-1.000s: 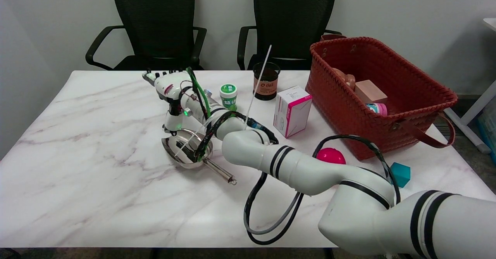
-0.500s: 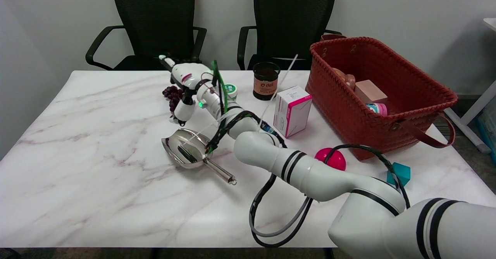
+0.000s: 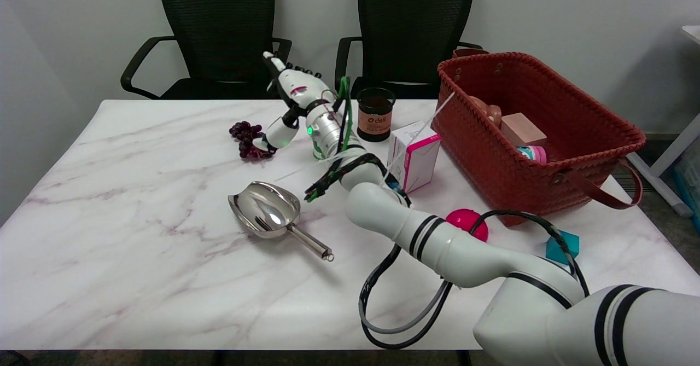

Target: Pick up the green gum jar.

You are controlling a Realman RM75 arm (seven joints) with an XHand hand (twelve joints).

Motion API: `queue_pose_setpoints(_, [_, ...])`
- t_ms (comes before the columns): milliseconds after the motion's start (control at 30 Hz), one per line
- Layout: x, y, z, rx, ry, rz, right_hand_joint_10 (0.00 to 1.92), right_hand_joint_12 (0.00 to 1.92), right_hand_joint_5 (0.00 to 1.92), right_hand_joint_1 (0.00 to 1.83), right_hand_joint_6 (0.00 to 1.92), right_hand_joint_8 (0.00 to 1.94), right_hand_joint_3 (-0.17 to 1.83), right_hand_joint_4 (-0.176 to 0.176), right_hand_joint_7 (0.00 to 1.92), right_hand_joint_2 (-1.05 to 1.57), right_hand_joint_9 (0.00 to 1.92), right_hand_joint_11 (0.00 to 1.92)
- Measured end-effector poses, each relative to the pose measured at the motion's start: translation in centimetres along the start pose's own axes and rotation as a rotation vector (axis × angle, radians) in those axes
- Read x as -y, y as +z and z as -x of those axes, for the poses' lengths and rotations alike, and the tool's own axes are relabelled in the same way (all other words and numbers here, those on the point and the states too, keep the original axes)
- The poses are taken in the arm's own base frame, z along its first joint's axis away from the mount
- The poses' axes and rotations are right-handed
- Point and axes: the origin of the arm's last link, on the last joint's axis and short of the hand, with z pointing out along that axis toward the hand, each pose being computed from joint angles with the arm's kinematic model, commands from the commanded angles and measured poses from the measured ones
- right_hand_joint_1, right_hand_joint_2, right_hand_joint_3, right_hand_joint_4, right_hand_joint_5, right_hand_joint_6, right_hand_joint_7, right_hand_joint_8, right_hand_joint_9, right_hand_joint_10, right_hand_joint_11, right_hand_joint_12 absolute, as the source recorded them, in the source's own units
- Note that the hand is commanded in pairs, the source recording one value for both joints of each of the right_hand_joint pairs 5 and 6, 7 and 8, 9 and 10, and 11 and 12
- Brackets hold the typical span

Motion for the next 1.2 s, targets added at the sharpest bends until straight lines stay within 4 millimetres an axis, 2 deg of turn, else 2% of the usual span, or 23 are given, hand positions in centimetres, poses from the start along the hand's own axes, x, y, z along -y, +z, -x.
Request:
queue_pose_setpoints(367, [-2.2, -0.4, -1.4, -0.114, 0.188, 0.076, 0.43, 0.19, 0.06, 1.15, 0.06, 0.46, 0.72, 0.000, 0.46, 0.22, 0.43, 0.19])
queue_pose_setpoints(500, [-3.0, -0.6, -1.5, -0.143, 0.261, 0.099, 0.37, 0.11, 0.00, 1.13, 0.00, 0.39, 0.74, 0.000, 0.39, 0.18, 0.37, 0.11])
queue_pose_setpoints(767, [-4.4, -0.9, -1.2, -0.178, 0.428, 0.130, 0.23, 0.00, 0.00, 1.09, 0.00, 0.25, 0.80, 0.000, 0.25, 0.09, 0.23, 0.00])
queue_pose_setpoints(1200, [-6.3, -1.4, -0.2, -0.201, 0.681, 0.164, 0.12, 0.00, 0.00, 1.05, 0.00, 0.13, 0.56, 0.000, 0.13, 0.06, 0.12, 0.00])
